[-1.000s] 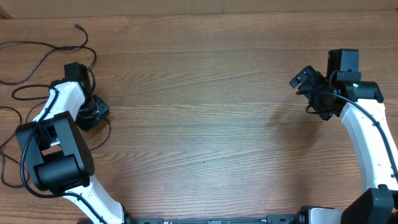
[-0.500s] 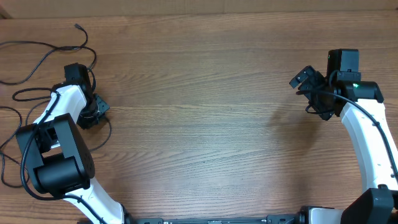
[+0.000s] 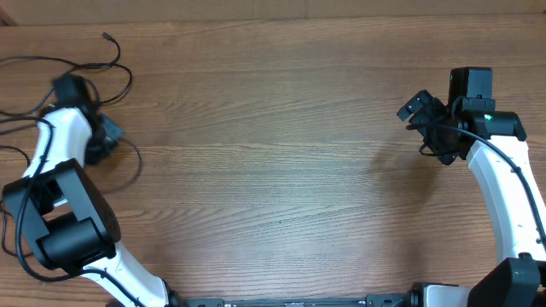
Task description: Untangle cables
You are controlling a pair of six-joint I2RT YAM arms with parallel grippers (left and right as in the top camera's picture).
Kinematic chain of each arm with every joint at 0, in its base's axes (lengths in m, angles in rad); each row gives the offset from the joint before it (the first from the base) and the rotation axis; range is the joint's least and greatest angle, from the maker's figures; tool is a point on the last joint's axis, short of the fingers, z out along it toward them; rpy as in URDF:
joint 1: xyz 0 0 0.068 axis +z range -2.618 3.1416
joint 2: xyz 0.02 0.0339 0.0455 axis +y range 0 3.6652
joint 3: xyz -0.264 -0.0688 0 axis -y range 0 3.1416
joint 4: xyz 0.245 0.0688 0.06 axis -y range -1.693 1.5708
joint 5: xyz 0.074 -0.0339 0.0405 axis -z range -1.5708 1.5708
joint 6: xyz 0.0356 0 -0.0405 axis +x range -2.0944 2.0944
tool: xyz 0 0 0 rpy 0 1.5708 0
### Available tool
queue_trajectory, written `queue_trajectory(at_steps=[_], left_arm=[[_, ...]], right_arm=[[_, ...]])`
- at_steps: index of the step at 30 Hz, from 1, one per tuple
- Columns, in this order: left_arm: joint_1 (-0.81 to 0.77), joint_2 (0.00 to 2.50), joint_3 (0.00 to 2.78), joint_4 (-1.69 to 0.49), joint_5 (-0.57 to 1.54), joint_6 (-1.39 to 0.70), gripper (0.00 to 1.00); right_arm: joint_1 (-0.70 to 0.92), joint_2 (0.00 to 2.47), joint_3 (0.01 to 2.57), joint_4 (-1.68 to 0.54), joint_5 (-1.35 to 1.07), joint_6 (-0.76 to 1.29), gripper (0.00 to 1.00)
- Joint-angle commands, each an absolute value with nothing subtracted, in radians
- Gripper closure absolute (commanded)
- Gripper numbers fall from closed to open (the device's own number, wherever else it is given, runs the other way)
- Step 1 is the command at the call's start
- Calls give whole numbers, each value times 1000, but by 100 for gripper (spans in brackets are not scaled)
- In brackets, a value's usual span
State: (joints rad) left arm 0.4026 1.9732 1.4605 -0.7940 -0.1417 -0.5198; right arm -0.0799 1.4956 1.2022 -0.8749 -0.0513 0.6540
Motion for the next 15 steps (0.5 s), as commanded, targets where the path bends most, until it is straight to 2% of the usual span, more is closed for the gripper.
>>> queue_trajectory(at_steps=[1,15], left_arm=[[417,1974,1585,-825,-103,-500,96],[417,1975,1648,-917,-185,-486,96]], right_arm=[[-86,1481,1204,-870,-43,653,0],[-86,1481,1204,-870,-43,653,0]])
